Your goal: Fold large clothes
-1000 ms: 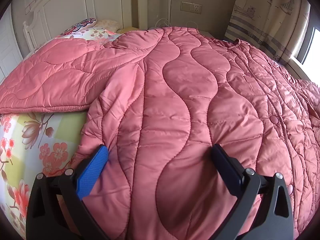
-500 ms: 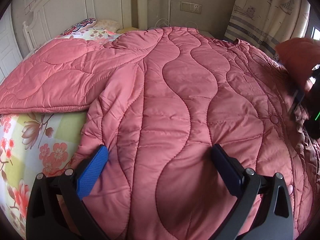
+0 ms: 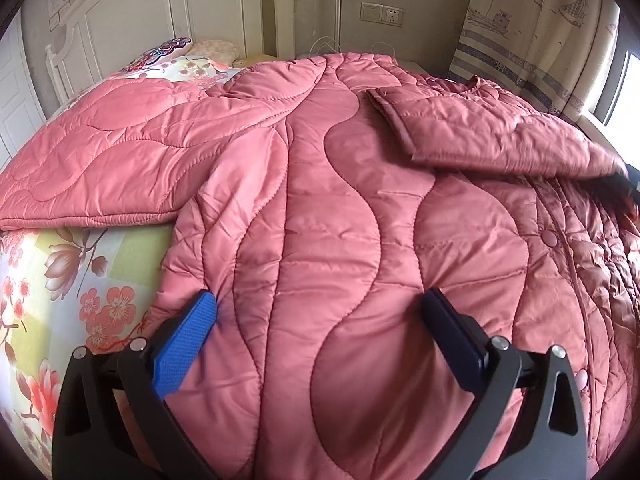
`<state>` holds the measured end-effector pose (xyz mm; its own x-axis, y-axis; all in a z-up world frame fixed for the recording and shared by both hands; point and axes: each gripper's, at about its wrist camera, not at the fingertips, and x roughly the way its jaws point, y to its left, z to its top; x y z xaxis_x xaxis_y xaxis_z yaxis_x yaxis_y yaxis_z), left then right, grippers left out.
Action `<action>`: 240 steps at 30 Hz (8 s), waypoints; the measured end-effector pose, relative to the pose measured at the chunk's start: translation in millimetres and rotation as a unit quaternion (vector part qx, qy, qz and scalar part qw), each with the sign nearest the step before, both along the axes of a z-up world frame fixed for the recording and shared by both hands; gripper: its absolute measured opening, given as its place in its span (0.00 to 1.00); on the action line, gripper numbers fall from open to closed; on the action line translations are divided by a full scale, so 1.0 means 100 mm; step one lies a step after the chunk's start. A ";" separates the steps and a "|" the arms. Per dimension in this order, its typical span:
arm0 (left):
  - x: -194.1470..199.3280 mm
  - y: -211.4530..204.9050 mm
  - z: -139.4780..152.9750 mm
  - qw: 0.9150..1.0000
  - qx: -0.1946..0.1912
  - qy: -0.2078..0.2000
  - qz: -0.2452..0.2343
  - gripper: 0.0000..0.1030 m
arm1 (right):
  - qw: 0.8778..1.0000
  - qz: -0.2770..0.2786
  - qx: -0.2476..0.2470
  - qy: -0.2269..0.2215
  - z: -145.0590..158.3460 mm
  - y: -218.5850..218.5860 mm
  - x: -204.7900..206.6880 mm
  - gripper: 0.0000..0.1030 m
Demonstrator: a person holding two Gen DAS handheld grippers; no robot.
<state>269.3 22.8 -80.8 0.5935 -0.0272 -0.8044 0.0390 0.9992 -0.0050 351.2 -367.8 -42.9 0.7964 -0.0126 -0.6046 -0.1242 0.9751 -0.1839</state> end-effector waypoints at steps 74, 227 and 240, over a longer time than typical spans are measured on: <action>1.53 -0.96 -0.01 0.990 -0.026 -0.022 -0.136 0.98 | 0.984 -0.072 0.086 0.140 -0.19 -0.87 1.31 0.29; 2.24 0.42 0.47 0.989 -0.147 0.021 -0.026 0.93 | 0.992 0.009 0.101 0.078 -0.37 0.67 0.68 0.80; 2.62 0.32 0.27 0.999 -0.046 0.021 0.007 0.97 | 0.990 0.014 0.112 0.081 -0.37 0.64 0.69 0.82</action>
<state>530.9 55.1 -53.4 0.5599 -0.0947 -0.8232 0.0233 0.9948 -0.0987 420.0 -303.6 -80.0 0.6873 0.1572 -0.7092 -0.1623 0.9848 0.0610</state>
